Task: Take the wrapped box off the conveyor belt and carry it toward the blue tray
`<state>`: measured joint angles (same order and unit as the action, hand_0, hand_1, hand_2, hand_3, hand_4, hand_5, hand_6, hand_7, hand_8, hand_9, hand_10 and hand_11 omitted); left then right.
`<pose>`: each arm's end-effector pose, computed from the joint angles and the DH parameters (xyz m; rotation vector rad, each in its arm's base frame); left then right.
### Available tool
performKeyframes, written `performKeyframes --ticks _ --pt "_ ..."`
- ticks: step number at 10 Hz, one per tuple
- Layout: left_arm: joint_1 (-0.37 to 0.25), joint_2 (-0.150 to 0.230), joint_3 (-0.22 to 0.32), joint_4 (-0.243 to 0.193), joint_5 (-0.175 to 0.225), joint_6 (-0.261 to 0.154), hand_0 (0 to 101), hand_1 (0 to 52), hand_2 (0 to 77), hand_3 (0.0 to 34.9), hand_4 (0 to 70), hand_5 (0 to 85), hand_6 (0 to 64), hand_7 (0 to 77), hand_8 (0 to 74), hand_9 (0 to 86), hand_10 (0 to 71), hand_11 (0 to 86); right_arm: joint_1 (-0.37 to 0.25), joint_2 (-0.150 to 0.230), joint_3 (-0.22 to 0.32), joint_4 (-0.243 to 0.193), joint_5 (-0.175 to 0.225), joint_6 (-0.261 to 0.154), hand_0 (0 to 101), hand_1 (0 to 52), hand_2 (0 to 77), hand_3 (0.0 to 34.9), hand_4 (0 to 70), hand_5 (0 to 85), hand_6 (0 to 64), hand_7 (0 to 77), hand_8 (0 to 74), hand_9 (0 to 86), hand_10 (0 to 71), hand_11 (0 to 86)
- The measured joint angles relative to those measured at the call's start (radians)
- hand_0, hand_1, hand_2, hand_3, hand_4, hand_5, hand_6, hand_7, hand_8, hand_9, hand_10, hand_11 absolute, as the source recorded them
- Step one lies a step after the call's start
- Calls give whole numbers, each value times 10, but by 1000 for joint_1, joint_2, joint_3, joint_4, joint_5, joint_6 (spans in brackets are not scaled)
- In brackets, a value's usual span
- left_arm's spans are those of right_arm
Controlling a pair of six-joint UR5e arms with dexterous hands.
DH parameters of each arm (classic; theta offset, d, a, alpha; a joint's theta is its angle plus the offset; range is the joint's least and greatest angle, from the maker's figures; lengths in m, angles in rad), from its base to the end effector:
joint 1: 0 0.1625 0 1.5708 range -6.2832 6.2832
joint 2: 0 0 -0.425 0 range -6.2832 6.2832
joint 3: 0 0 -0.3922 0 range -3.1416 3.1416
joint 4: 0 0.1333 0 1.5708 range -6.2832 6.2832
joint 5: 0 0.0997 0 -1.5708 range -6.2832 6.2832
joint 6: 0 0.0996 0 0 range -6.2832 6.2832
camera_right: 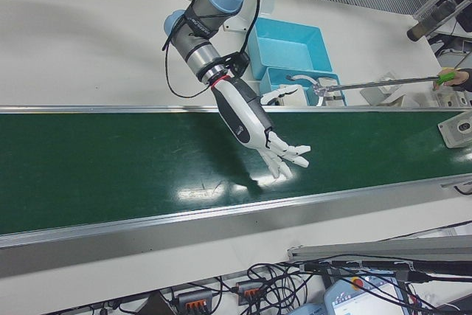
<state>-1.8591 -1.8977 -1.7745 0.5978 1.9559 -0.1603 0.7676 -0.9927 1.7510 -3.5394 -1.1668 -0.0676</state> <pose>-0.2512 -0.5098 0.4722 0.2975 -2.0873 2.2418 -0.3392 -0.5670 0.3097 -0.5462 -2.3638 1.7140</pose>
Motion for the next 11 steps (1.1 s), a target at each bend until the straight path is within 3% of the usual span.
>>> performKeyframes --ticks 11 --pt "0 0 0 0 0 0 0 0 11 0 0 11 5 5 5 5 0 5 13 19 2 -1 1 1 490 153 109 0 131 273 71 93 22 49 0 5"
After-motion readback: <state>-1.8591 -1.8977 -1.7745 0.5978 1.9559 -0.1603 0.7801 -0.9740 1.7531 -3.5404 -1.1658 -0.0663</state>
